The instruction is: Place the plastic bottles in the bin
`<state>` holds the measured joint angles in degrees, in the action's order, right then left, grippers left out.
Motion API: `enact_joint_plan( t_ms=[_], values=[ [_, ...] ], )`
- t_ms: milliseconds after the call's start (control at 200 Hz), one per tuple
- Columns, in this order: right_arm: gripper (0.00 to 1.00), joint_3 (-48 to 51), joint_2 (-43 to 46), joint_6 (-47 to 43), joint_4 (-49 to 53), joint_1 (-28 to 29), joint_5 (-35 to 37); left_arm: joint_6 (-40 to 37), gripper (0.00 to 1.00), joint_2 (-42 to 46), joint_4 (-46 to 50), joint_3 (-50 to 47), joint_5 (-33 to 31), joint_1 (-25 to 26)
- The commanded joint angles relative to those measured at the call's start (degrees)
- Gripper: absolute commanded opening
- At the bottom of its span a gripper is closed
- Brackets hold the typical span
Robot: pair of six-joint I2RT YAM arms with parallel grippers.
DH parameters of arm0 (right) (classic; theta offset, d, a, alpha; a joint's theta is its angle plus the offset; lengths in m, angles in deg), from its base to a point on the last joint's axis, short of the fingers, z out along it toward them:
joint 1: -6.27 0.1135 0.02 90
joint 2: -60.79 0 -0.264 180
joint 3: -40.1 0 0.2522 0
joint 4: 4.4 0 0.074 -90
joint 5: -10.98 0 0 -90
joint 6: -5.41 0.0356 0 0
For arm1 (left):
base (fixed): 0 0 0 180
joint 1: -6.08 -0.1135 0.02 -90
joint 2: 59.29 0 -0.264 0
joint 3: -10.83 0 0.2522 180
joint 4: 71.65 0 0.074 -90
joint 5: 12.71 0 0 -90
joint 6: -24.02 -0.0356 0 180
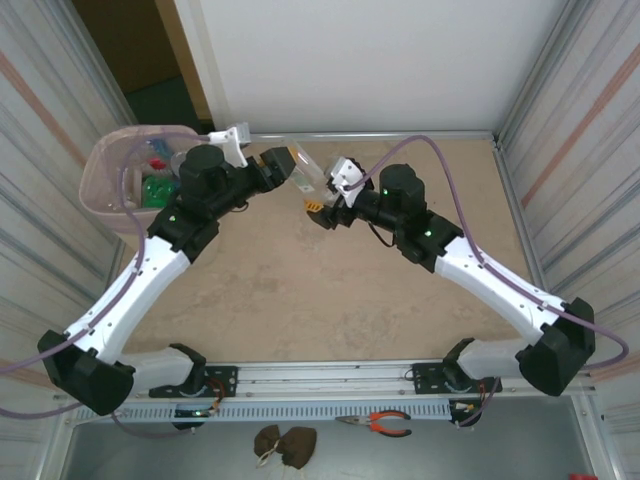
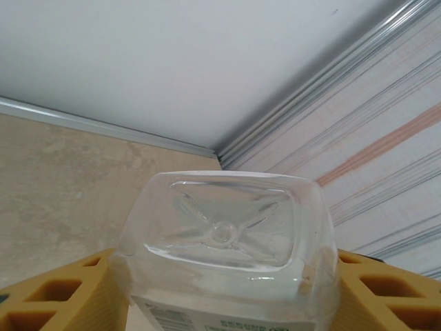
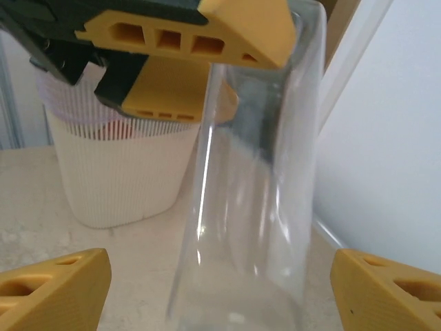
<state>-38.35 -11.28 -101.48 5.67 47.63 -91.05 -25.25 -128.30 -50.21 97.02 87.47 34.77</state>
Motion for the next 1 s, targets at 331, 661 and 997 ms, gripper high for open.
enact_joint_plan(
  t_ms=[331, 661, 997],
  values=[
    [0.84, 5.2, 11.1, 0.6, 5.1, 0.8, 2.9, -25.8, 0.54, 1.4, 30.9, 23.9, -4.0, -11.0],
    [0.84, 5.9, 13.1, 0.5, 7.2, 0.8, 3.9, -37.0, 0.55, 1.3, 46.8, 34.5, -6.7, -24.4],
    [0.84, 6.0, 12.3, 0.6, 7.1, 0.9, 3.6, -43.4, 0.55, 3.2, 46.9, 29.6, -9.4, -35.8]
  ],
)
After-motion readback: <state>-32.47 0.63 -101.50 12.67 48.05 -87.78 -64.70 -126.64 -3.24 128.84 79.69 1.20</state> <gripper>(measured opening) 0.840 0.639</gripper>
